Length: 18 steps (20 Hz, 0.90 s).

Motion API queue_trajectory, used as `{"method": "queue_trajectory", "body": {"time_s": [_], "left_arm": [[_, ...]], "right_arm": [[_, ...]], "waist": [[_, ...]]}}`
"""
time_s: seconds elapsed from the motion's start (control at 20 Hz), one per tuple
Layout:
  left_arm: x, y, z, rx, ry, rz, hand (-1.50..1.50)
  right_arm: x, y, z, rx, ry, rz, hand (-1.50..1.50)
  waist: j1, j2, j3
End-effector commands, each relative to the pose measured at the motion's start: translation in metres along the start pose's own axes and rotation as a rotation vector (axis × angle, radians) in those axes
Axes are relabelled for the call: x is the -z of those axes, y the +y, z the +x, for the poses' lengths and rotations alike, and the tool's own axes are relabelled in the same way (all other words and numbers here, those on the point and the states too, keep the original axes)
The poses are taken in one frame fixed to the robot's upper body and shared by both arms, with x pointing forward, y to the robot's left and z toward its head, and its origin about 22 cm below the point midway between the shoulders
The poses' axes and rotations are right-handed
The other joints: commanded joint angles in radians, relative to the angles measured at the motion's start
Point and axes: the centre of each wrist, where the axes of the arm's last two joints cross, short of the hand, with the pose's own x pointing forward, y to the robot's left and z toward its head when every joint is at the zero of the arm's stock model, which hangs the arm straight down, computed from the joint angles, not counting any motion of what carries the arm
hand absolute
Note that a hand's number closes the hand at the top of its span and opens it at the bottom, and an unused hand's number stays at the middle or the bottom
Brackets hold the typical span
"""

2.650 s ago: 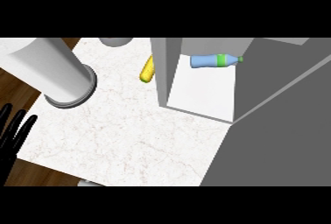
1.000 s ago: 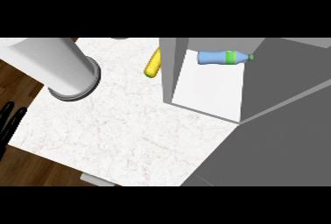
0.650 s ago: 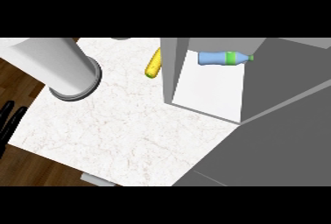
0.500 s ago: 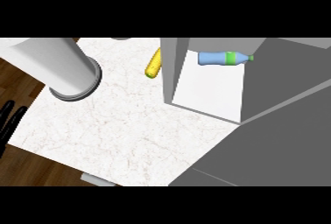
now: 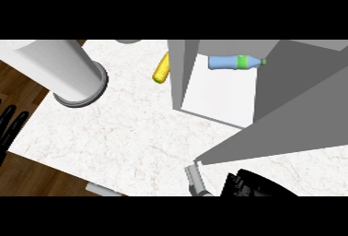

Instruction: Pick up the bottled water, place it into the cabinet and close the cabinet

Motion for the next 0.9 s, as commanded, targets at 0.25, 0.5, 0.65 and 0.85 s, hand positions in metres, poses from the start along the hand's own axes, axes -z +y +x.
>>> {"method": "queue_trajectory", "body": {"time_s": [0.25,0.5,0.65,0.85], "left_arm": [[-0.007,0.005,-0.007,-0.008,-0.002,0.036,-1.50],[-0.010,0.008,-0.007,-0.007,0.002,0.046,-1.50],[-0.012,0.010,-0.005,-0.021,-0.007,0.046,-1.50],[-0.013,0.015,-0.003,-0.007,0.000,0.065,-1.50]], "right_arm": [[0.077,-0.045,0.003,0.068,0.050,-0.293,1.50],[0.125,-0.070,0.015,0.121,0.072,-0.453,1.50],[0.146,-0.090,0.020,0.125,0.086,-0.531,1.50],[0.163,-0.108,0.028,0.196,0.082,-0.615,-1.50]], "waist": [[-0.028,-0.018,0.006],[-0.057,-0.025,0.010],[-0.044,-0.021,0.012],[-0.064,-0.021,0.014]]}}
